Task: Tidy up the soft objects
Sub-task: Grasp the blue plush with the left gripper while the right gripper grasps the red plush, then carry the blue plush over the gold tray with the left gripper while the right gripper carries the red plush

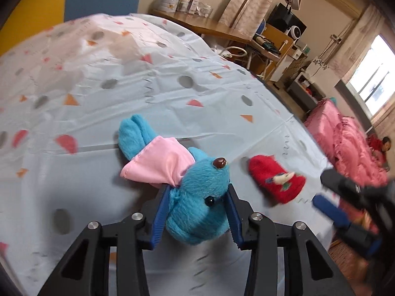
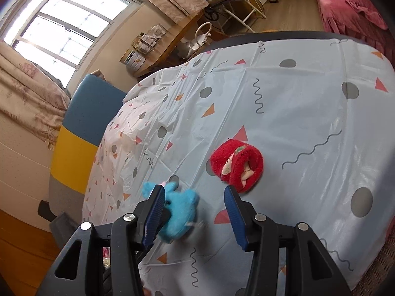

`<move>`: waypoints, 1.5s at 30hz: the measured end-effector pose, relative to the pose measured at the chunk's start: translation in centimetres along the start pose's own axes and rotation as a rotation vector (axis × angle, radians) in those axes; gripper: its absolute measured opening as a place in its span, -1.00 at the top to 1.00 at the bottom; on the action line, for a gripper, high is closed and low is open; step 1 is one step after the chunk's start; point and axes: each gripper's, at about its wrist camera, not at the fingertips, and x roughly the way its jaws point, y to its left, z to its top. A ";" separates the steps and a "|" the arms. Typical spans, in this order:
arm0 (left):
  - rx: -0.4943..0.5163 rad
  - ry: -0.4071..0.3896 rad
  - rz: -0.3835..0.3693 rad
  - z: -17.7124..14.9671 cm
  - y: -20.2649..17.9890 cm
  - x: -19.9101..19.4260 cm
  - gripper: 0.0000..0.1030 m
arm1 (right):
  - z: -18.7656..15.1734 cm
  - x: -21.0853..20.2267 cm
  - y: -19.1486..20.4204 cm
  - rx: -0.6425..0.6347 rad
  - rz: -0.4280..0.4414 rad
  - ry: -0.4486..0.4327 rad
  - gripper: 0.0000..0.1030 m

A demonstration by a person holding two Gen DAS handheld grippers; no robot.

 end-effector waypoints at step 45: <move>-0.273 -0.383 0.409 -3.2 19.7 -26.8 0.14 | -11.8 10.8 11.6 -0.854 -0.238 0.428 0.49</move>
